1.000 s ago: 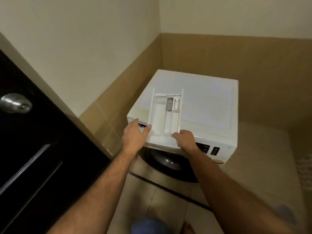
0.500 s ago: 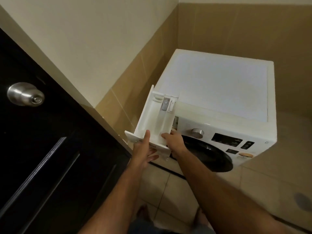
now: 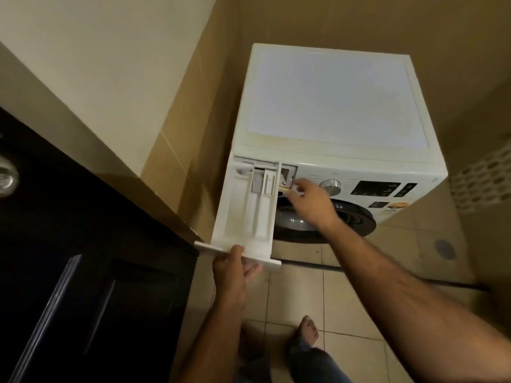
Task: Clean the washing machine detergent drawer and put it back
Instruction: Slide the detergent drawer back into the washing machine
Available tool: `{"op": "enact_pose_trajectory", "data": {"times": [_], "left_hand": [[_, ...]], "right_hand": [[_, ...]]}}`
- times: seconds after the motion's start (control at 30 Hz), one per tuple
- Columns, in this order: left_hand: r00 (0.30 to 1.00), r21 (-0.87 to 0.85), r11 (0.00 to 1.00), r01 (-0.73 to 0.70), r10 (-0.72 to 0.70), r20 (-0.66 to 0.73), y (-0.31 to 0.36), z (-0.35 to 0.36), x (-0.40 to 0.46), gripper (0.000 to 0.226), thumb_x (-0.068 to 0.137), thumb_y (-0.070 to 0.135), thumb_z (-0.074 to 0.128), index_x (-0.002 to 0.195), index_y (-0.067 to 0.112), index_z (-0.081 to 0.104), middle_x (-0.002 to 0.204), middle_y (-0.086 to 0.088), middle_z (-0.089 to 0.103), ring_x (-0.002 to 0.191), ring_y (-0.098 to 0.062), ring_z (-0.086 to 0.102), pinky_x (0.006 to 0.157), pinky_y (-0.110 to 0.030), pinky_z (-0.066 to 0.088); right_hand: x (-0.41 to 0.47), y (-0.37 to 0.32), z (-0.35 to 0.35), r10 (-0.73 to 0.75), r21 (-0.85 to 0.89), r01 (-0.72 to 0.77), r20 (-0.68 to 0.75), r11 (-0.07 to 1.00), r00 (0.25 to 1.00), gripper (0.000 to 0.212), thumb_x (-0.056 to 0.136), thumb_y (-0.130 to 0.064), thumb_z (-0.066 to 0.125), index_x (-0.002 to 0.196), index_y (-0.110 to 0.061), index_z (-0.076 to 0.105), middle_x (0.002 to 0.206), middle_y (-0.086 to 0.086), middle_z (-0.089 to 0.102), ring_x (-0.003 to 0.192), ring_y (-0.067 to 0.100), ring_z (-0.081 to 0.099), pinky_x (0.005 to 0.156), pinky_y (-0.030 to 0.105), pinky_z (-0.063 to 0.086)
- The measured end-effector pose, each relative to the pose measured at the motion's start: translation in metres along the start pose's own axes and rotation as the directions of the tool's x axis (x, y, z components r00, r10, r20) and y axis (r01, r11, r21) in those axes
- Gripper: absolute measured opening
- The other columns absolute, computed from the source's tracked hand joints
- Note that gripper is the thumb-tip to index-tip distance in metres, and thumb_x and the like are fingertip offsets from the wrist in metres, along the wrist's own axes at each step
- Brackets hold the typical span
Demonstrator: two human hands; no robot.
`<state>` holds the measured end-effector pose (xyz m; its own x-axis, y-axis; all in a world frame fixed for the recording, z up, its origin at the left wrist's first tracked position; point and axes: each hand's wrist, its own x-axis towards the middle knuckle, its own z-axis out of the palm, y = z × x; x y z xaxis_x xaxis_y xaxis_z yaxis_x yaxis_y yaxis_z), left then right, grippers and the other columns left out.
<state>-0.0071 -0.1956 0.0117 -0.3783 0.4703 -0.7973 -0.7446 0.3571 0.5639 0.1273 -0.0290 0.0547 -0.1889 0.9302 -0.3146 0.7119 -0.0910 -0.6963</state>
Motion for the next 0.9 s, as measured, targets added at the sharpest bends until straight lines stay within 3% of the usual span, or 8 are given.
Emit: {"op": "enact_pose_trajectory", "data": {"times": [0.13,0.27,0.37,0.47,0.53,0.63,0.9], "left_hand": [[1.0,0.021,1.0,0.013,-0.013,0.005,-0.017,-0.018,0.011,0.042,0.088,0.014,0.068,0.127,0.01,0.055,0.117,-0.016,0.067,0.096,-0.031,0.071,0.064,-0.038,0.061],[0.999,0.018,0.999,0.03,-0.03,-0.014,-0.022,-0.024,0.023,0.04,0.088,0.01,0.068,0.126,0.012,0.055,0.115,-0.017,0.067,0.097,-0.034,0.069,0.065,-0.039,0.062],[1.0,0.027,0.999,0.03,-0.03,-0.008,-0.021,-0.021,0.032,0.043,0.088,0.01,0.067,0.128,0.015,0.053,0.116,-0.016,0.066,0.098,-0.033,0.068,0.066,-0.04,0.062],[1.0,0.046,0.999,0.027,-0.027,0.006,-0.022,-0.016,0.038,0.043,0.089,0.01,0.066,0.13,0.016,0.052,0.117,-0.016,0.066,0.1,-0.034,0.068,0.068,-0.041,0.062],[1.0,0.062,0.998,0.018,-0.019,0.017,-0.023,-0.012,0.042,0.039,0.089,0.01,0.066,0.125,0.017,0.054,0.116,-0.015,0.067,0.1,-0.034,0.068,0.069,-0.041,0.063],[0.999,0.079,0.997,0.007,-0.009,0.032,-0.024,-0.006,0.047,0.026,0.089,0.009,0.067,0.11,0.022,0.057,0.11,-0.012,0.068,0.096,-0.032,0.069,0.069,-0.042,0.063],[1.0,0.059,0.998,-0.012,0.012,0.003,-0.025,0.004,0.057,0.027,0.089,0.008,0.067,0.112,0.019,0.058,0.111,-0.013,0.068,0.097,-0.033,0.069,0.073,-0.045,0.062]], "right_hand": [[0.045,0.003,-0.032,-0.11,-0.246,0.064,-0.179,0.967,0.978,0.053,0.09,-0.008,0.05,0.142,-0.015,0.047,0.145,0.012,0.048,0.129,0.03,0.048,0.106,0.04,0.04],[0.087,0.0,-0.037,-0.111,-0.412,0.063,-0.094,0.909,0.989,0.068,0.086,0.003,0.045,0.15,-0.017,0.035,0.158,0.009,0.029,0.145,0.028,0.026,0.115,0.045,0.031],[0.109,0.002,-0.027,-0.136,-0.543,0.118,0.007,0.832,0.991,0.06,0.089,-0.003,0.046,0.147,-0.015,0.035,0.151,0.01,0.035,0.141,0.031,0.029,0.11,0.05,0.037],[0.12,0.007,-0.012,-0.192,-0.656,0.157,0.018,0.738,0.981,0.04,0.087,-0.003,0.046,0.126,-0.009,0.045,0.125,0.013,0.046,0.119,0.034,0.043,0.092,0.049,0.047],[0.121,0.015,-0.004,-0.202,-0.666,0.132,-0.029,0.734,0.979,0.049,0.084,0.0,0.048,0.132,-0.011,0.042,0.137,0.014,0.041,0.128,0.035,0.037,0.1,0.051,0.042],[0.121,0.031,0.001,-0.224,-0.669,0.14,-0.04,0.73,0.974,0.07,0.087,0.002,0.046,0.151,-0.016,0.024,0.16,0.011,0.016,0.148,0.035,0.011,0.118,0.052,0.021],[0.128,0.041,0.01,-0.229,-0.712,0.116,-0.064,0.692,0.971,0.09,0.081,0.007,0.049,0.155,-0.022,0.006,0.164,0.008,-0.002,0.15,0.032,-0.004,0.121,0.051,0.008]]}}
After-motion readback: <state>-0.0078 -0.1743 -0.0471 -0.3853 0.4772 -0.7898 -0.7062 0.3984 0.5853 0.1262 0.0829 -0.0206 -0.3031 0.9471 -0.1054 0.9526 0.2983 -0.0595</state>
